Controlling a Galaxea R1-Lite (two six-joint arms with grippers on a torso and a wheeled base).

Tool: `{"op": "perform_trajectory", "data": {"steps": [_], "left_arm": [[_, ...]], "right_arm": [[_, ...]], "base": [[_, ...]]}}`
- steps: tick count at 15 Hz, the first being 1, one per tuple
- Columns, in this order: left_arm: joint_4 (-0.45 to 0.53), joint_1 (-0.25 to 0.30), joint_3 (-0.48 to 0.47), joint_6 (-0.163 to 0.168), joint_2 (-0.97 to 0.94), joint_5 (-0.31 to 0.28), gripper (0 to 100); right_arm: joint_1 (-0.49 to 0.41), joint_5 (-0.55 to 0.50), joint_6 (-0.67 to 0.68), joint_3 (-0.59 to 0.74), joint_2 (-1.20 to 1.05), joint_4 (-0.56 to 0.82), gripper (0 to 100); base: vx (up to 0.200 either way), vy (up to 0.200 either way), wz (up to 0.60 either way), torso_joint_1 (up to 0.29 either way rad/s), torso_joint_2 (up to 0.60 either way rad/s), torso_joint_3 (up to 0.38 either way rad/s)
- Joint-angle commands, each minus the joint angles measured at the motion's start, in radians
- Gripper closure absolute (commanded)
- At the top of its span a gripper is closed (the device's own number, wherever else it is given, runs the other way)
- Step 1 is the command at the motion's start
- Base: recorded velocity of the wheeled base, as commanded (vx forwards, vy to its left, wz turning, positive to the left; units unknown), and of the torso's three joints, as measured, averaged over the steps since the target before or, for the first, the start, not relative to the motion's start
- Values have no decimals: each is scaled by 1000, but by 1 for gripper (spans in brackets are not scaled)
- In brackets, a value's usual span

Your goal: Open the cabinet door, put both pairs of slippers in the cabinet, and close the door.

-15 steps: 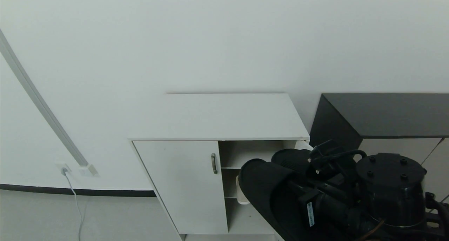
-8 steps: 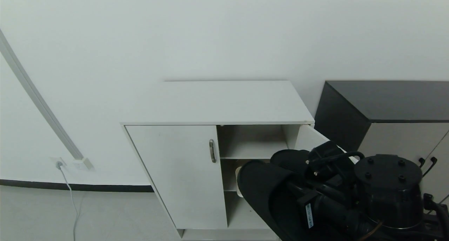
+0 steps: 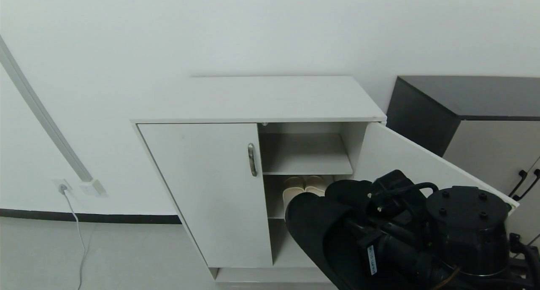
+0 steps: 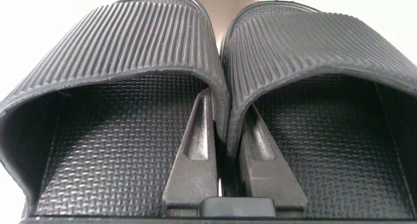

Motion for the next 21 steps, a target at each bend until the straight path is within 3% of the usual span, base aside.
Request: {"op": "perform_trajectory", "data": {"steps": [1,16,19,21], "left_arm": [[0,0,0,0,1,0,100],[0,0,0,0,1,0,100],[1,0,0,13,1,0,100],[1,0,0,6,1,2,100]], "right_arm": [[1,0,0,0,2,1,100],[5,0,0,8,7,1,100],[5,0,0,9,7,1,100],[5,0,0,8,7,-1,100]], "base": [[0,0,0,-178,481,320],[0,0,0,-95,458,358],[0,0,0,1,141,133],[0,0,0,0,0,0]]}}
